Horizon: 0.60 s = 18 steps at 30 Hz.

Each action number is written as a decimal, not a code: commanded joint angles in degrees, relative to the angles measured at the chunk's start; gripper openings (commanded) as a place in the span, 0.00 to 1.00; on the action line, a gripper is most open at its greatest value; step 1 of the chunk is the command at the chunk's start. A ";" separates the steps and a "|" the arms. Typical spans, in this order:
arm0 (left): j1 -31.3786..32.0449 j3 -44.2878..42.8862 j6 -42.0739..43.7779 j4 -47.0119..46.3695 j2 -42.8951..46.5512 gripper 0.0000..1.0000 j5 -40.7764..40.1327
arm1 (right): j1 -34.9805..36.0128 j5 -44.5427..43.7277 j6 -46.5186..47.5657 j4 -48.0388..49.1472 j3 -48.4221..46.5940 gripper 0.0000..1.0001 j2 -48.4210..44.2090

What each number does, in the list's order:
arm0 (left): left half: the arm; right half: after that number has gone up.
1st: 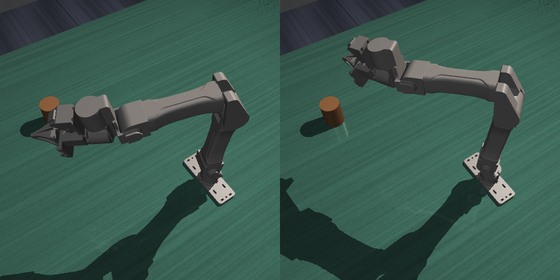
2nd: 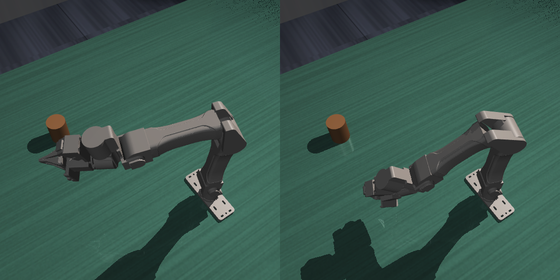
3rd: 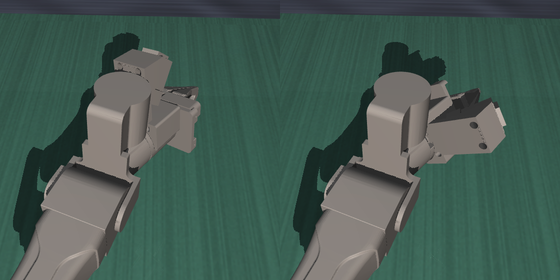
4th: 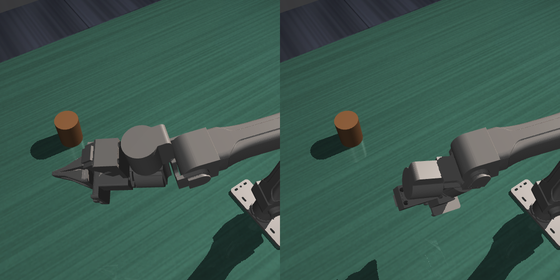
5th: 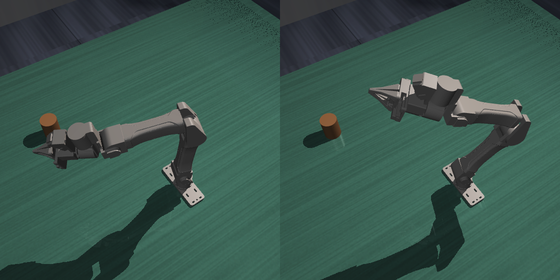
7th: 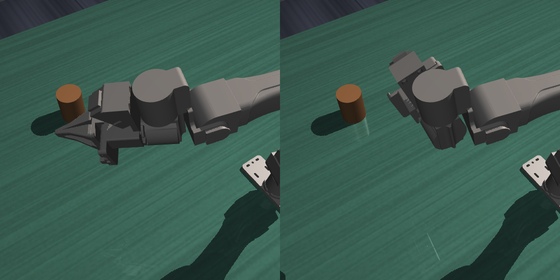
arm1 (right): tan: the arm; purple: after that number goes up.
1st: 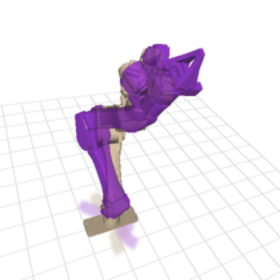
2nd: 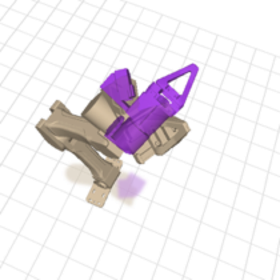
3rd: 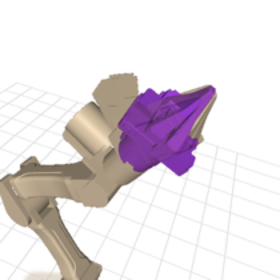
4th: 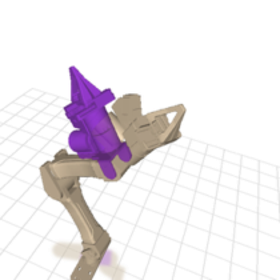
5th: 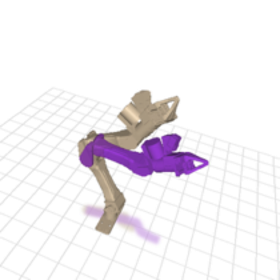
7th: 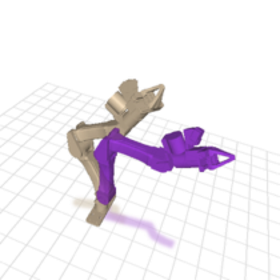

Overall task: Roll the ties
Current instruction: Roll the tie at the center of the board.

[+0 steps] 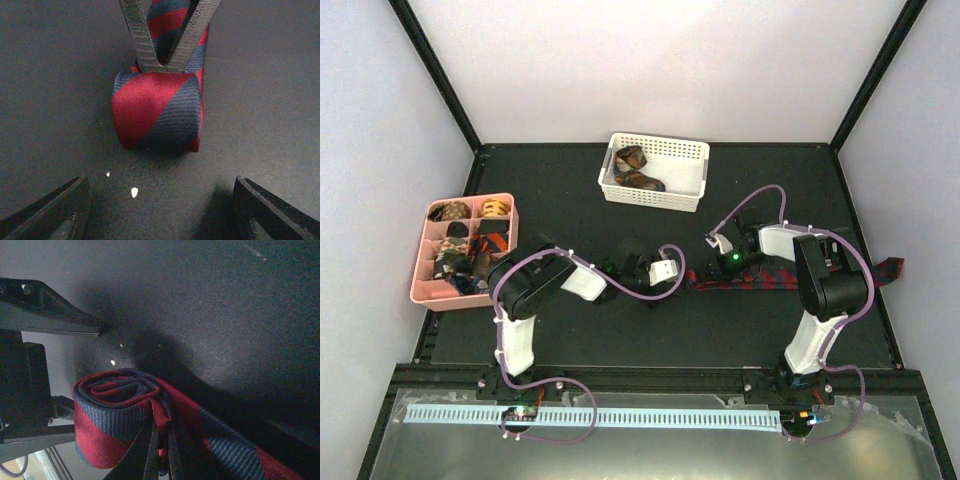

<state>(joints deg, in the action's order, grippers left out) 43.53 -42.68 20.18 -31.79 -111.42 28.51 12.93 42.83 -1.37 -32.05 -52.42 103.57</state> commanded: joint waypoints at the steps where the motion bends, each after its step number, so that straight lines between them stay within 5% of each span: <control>1: -0.88 2.33 -5.36 -9.91 -0.72 0.81 3.94 | 0.27 -7.69 1.01 0.87 1.60 0.02 2.10; 10: -1.60 2.81 -10.55 -22.12 -7.92 0.86 5.89 | 4.29 -1.31 0.48 3.43 -0.65 0.02 7.24; 18: 0.46 0.47 -3.53 -13.31 -7.96 0.82 0.70 | 6.06 -0.37 1.34 2.68 -2.92 0.02 7.92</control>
<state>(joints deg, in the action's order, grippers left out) 42.46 -40.47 12.10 -51.46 -118.85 32.36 18.22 48.10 -1.37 -28.99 -55.42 108.90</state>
